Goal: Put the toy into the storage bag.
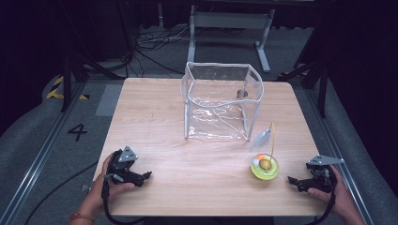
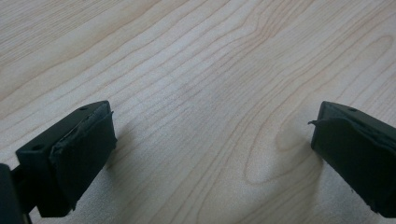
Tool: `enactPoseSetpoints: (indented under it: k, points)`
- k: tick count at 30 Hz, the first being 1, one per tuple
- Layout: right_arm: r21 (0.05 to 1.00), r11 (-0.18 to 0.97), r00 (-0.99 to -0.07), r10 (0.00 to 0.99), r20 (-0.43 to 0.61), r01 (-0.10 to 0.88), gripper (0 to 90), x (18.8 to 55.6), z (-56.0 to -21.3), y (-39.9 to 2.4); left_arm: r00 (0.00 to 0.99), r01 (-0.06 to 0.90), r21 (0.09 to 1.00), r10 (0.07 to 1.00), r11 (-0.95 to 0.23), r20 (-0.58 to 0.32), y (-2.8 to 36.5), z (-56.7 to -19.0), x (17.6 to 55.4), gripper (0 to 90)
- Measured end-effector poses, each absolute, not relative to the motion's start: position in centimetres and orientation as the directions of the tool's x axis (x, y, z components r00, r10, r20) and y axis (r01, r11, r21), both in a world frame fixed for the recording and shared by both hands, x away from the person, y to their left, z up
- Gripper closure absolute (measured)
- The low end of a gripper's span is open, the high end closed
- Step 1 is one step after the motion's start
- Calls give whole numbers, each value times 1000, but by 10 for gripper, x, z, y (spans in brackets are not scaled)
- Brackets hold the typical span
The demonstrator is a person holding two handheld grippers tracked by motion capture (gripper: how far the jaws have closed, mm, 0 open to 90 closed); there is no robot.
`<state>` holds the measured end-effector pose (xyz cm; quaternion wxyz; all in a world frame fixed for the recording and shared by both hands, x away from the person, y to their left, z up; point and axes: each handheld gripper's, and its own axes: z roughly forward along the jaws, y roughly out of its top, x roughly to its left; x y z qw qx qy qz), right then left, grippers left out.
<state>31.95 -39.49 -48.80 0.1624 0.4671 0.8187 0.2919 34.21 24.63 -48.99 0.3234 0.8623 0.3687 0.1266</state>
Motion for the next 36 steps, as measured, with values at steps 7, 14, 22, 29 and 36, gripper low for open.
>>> enactPoseSetpoints:
  k: [7, 14, 22, 29, 36]
  points:
    - [632, 398, -520, 854, 8, 665, 3, 320, -488, -396, 695, 555, 651, 718, -518, -21, 246, -490, 342, 2]
    - [602, 418, -526, 850, 5, 681, 3, 324, -486, -394, 696, 555, 651, 718, -518, -21, 246, -490, 342, 2]
    - [548, 456, -550, 835, 8, 701, 129, 330, -478, -392, 696, 555, 651, 718, -518, -21, 246, -490, 342, 2]
    - [525, 505, -597, 802, 6, 685, 175, 329, -462, -388, 695, 555, 651, 718, -518, -21, 246, -490, 342, 2]
    - [487, 549, -640, 768, 27, 679, 200, 329, -446, -376, 695, 555, 651, 719, -517, -21, 246, -490, 342, 2]
